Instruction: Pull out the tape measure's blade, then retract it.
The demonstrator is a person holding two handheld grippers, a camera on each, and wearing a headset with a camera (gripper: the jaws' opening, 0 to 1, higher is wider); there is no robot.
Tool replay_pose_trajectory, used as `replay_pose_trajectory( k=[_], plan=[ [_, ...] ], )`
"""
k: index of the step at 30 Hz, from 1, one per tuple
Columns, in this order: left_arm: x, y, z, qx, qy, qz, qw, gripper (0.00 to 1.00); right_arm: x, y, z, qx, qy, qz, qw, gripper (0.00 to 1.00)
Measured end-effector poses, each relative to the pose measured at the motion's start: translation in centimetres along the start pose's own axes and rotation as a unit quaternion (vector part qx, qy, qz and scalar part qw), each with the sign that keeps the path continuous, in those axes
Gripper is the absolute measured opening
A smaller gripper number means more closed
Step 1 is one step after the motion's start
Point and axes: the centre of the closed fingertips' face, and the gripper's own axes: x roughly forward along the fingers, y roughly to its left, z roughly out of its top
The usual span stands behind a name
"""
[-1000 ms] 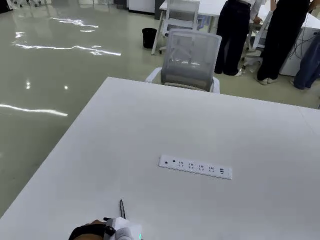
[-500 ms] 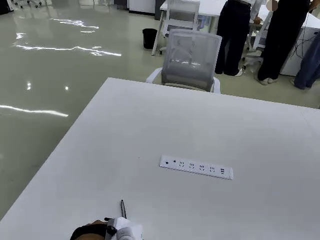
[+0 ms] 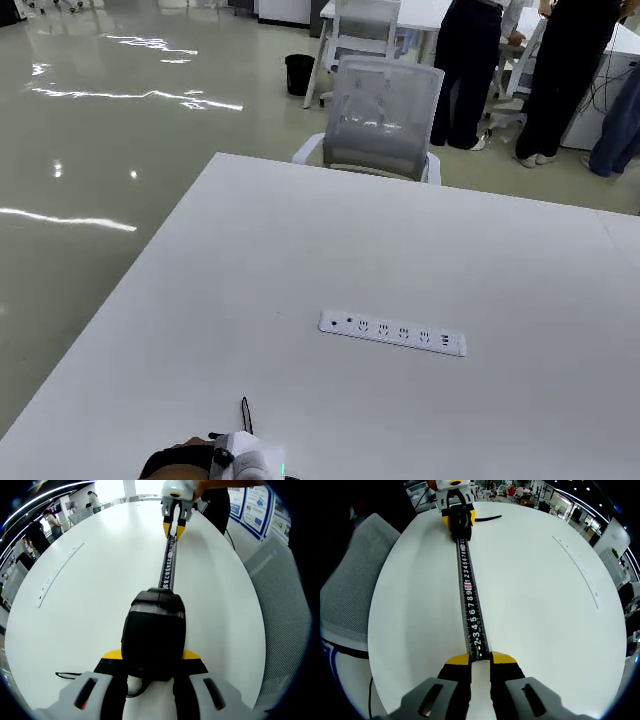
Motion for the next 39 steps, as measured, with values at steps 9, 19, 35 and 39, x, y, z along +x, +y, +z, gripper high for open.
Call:
replay_pose_trajectory(
  k=[9,19,35,39],
  plan=[
    [0.0,-0.02,0.0,-0.001,0.001,0.0,1.0,0.31,0.07,-0.03,-0.05,0.008,-0.006,-0.001,1.0,0.12],
    [0.06,-0.03,0.01,-0.001,-0.001,-0.004,1.0,0.31,0.06,-0.04,-0.02,0.01,-0.006,0.003,0.9999,0.12],
    [-0.04,-0.08,0.0,-0.001,0.0,-0.005,1.0,0.31,0.08,0.09,0.22,0.019,0.005,0.003,0.9998,0.12],
    [-0.02,-0.03,-0.05,0.0,0.001,-0.004,1.0,0.31,0.08,0.04,0.14,0.017,0.0,-0.003,0.9999,0.13]
  ],
)
